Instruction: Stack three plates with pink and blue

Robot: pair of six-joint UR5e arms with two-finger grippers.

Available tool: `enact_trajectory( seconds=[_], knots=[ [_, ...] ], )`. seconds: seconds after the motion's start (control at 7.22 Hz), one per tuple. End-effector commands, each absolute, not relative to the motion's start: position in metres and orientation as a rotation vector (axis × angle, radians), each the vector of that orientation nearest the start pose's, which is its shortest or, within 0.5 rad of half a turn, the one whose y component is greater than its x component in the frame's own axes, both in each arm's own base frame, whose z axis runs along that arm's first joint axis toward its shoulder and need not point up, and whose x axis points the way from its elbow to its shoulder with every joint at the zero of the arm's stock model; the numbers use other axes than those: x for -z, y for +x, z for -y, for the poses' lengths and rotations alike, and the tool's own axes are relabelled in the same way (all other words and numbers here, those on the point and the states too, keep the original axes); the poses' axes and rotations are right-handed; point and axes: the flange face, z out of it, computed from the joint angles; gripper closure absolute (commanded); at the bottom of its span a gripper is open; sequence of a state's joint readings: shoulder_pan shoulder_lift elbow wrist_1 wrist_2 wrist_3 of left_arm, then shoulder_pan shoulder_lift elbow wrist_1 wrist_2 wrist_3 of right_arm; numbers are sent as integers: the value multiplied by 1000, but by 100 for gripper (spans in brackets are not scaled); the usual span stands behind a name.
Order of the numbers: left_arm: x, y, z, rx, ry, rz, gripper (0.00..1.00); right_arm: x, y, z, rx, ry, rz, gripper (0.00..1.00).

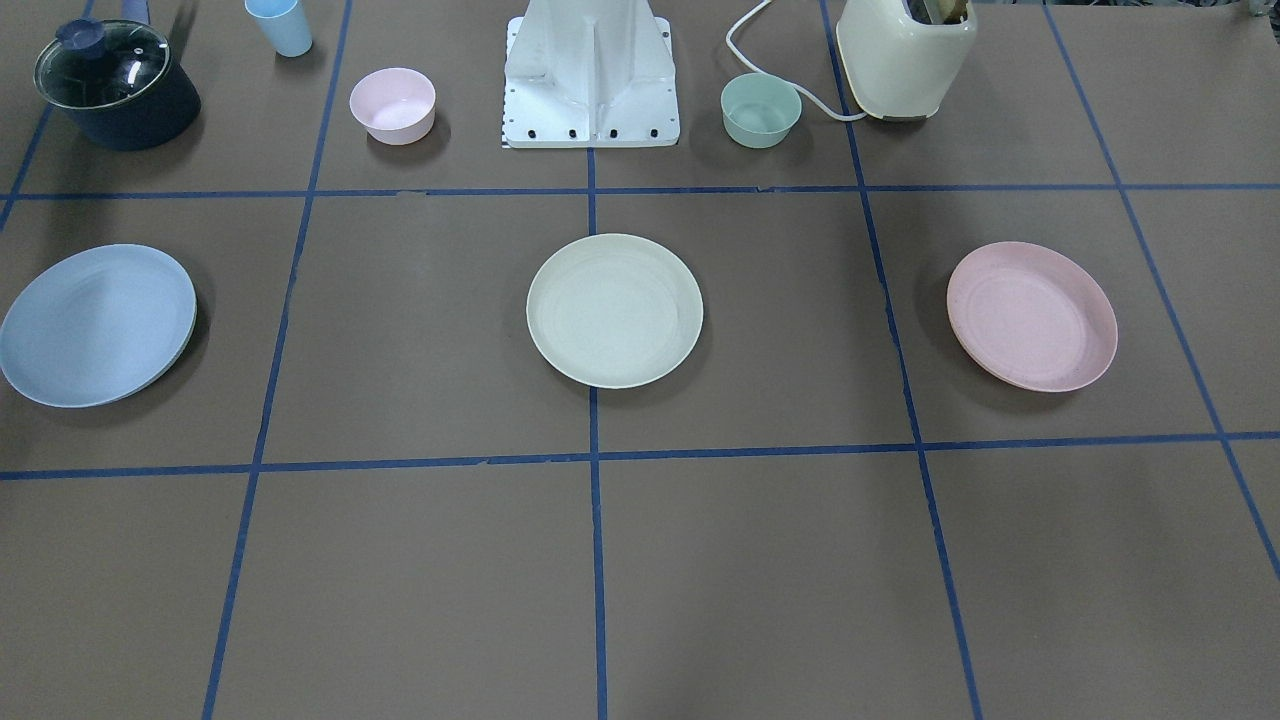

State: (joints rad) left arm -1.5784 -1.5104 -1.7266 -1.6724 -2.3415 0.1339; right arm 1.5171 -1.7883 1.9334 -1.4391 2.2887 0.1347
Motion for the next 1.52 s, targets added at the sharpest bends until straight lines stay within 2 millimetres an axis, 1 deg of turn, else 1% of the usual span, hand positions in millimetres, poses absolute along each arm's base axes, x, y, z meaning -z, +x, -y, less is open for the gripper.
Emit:
enact_trajectory(
  seconds=[0.0, 0.14, 0.28, 0.42, 0.55, 0.69, 0.83, 0.97, 1.11, 1.25, 1.38],
  knots=[
    [-592, -68, 480, -224, 330, -739, 0, -559, 45, 417, 25, 208, 736, 0],
    [-596, -67, 482, -251, 382, -743, 0, -551, 45, 418, 32, 223, 738, 0],
    [-614, -67, 486, -270, 426, -738, 0, -541, 44, 420, 41, 243, 741, 0],
    [-598, -68, 491, -318, 550, -714, 0, -530, 40, 423, 74, 273, 743, 0],
    [-556, -69, 503, -400, 778, -678, 0, -518, 37, 426, 120, 390, 756, 0],
    [-541, -68, 495, -457, 937, -652, 0, -513, 31, 425, 139, 423, 783, 0],
    [-541, -67, 503, -417, 925, -673, 0, -510, 28, 424, 133, 409, 829, 0],
    [-543, -65, 500, -288, 882, -749, 0, -504, 25, 423, 142, 409, 865, 1],
    [-541, -54, 496, -244, 890, -797, 0, -501, 23, 423, 129, 396, 900, 1],
    [-548, -19, 479, -313, 912, -844, 0, -503, 20, 419, 139, 408, 901, 0],
    [-557, 42, 470, -315, 790, -945, 0, -506, 19, 415, 131, 408, 903, 0]
  ],
)
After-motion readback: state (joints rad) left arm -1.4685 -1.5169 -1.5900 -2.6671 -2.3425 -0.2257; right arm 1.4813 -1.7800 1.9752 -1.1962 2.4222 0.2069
